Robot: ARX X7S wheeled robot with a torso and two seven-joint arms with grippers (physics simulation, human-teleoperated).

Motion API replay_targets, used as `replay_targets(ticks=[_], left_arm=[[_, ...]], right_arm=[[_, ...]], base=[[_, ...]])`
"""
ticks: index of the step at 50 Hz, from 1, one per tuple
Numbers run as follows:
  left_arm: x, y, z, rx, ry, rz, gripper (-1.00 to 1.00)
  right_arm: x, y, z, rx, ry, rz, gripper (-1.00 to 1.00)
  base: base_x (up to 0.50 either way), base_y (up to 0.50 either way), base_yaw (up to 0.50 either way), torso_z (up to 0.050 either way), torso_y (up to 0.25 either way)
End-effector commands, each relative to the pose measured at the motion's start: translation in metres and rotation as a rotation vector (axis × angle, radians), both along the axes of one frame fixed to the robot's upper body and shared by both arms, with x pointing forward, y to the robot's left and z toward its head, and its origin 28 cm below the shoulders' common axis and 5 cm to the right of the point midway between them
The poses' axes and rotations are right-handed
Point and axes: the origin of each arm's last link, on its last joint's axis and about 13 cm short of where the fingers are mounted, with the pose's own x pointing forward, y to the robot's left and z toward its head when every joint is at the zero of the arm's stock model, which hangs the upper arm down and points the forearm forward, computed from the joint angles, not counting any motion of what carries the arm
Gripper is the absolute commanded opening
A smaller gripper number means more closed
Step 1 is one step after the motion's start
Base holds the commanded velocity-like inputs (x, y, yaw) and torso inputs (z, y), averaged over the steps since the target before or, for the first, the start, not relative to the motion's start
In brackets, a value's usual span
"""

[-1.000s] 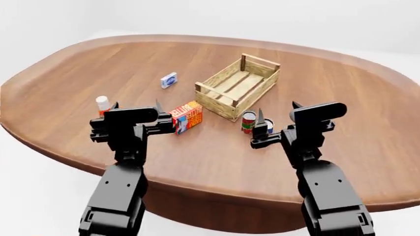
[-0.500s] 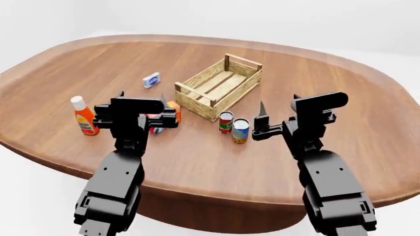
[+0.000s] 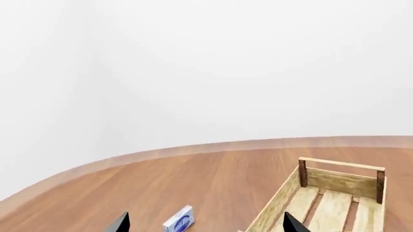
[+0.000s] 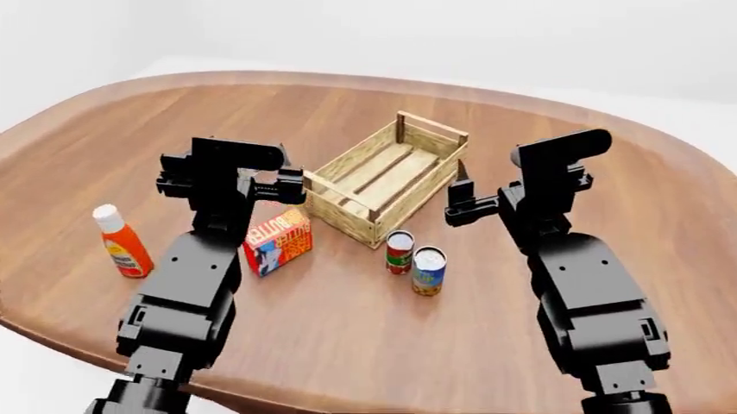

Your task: Pick up the ketchup, and put it in the wooden tray.

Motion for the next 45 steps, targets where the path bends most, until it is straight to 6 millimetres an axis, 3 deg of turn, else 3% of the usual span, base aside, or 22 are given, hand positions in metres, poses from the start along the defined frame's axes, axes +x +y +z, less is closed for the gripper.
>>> replay_targets(ticks=[1,45], left_arm=[[0.0042,0.0027,0.0052,-0.005,-0.005,0.014,1.0],[0.0022,0.0026,0.0008,-0.018,0.004,0.024,1.0]], right_arm=[[0.0018,0.0005,0.0027,-0.005,0.003,0.008,1.0],[0.0012,0.0027,-0.0019,-0.02,-0.005,0.009,1.0]], base=[[0.49,0.11,0.0,0.0,0.0],[0.48,0.11,0.0,0.0,0.001]])
